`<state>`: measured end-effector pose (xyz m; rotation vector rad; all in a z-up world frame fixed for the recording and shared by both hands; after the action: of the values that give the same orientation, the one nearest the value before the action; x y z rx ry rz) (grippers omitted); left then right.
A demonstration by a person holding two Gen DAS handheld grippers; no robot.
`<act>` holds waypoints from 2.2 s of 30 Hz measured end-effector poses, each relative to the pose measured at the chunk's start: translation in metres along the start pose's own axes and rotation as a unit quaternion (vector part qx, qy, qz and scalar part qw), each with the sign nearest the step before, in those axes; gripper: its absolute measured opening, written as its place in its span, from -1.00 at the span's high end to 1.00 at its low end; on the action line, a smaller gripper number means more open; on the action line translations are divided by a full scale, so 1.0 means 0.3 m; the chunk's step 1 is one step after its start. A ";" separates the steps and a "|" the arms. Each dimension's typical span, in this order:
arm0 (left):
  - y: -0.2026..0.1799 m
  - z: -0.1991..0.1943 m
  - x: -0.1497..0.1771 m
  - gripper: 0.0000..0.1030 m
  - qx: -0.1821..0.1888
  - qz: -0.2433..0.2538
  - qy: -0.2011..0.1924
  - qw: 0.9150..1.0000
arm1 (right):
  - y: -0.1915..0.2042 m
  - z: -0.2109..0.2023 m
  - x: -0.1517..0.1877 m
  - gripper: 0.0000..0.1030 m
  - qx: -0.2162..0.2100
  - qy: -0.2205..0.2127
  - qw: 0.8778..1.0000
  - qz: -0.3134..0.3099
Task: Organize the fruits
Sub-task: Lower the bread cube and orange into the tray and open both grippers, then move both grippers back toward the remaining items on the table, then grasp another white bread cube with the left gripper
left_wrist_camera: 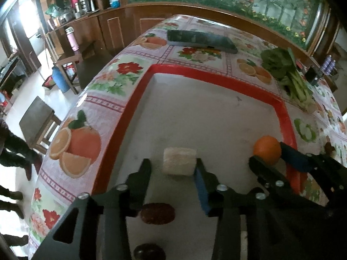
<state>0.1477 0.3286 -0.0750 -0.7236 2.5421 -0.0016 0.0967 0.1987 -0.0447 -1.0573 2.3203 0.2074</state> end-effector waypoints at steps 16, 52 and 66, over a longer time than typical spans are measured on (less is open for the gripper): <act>0.035 -0.103 0.053 -0.23 -0.015 0.003 -0.024 1.000 | -0.005 -0.148 0.041 -0.09 0.030 -0.031 0.999 0.005; -0.682 -0.262 0.472 -0.46 0.059 0.142 -0.028 0.988 | -0.563 -0.493 0.786 -0.17 0.075 -0.007 0.970 0.233; -0.962 -0.125 0.480 -0.46 0.081 0.111 0.010 0.990 | -0.764 -0.589 1.008 -0.19 0.095 -0.008 0.952 0.293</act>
<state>0.1668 0.0045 -0.0700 -0.3777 2.5920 -0.1392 0.0295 -0.2144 -0.0476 -0.2518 2.5212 0.2089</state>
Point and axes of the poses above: each gripper's, at about its wrist camera, not at the fingertips, and z roughly the way its jaws point, y to its left, x to its underside, the point moved 10 cm from there along z, roughly the way its jaws point, and after that the axes turned 13 degrees about -z, right-handed, at the moved point
